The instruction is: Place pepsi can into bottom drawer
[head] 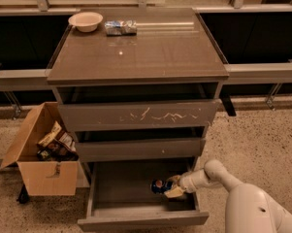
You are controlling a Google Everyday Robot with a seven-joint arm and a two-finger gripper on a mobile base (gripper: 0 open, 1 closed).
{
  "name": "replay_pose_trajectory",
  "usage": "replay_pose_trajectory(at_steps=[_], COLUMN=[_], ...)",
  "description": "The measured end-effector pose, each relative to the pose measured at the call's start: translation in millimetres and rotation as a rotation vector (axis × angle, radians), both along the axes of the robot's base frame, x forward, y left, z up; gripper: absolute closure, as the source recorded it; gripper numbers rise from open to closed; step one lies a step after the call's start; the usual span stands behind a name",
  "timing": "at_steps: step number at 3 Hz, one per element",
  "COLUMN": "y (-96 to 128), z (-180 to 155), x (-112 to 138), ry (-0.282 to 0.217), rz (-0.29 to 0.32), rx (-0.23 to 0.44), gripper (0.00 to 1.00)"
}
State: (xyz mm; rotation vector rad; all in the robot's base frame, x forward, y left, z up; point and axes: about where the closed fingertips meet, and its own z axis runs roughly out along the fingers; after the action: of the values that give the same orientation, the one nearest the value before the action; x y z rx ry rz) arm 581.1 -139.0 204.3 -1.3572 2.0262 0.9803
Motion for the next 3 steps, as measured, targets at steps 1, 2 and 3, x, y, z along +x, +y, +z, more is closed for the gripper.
replay_pose_trajectory(at_steps=[1, 2, 3], y=[-8.3, -12.3, -15.6], z=[-3.8, -5.1, 1.4], x=[0.9, 0.4, 0.0], ry=[0.007, 0.009, -0.009], rz=[-0.004, -0.004, -0.002], rx=[0.008, 0.018, 0.036], gripper=[0.35, 0.12, 0.00])
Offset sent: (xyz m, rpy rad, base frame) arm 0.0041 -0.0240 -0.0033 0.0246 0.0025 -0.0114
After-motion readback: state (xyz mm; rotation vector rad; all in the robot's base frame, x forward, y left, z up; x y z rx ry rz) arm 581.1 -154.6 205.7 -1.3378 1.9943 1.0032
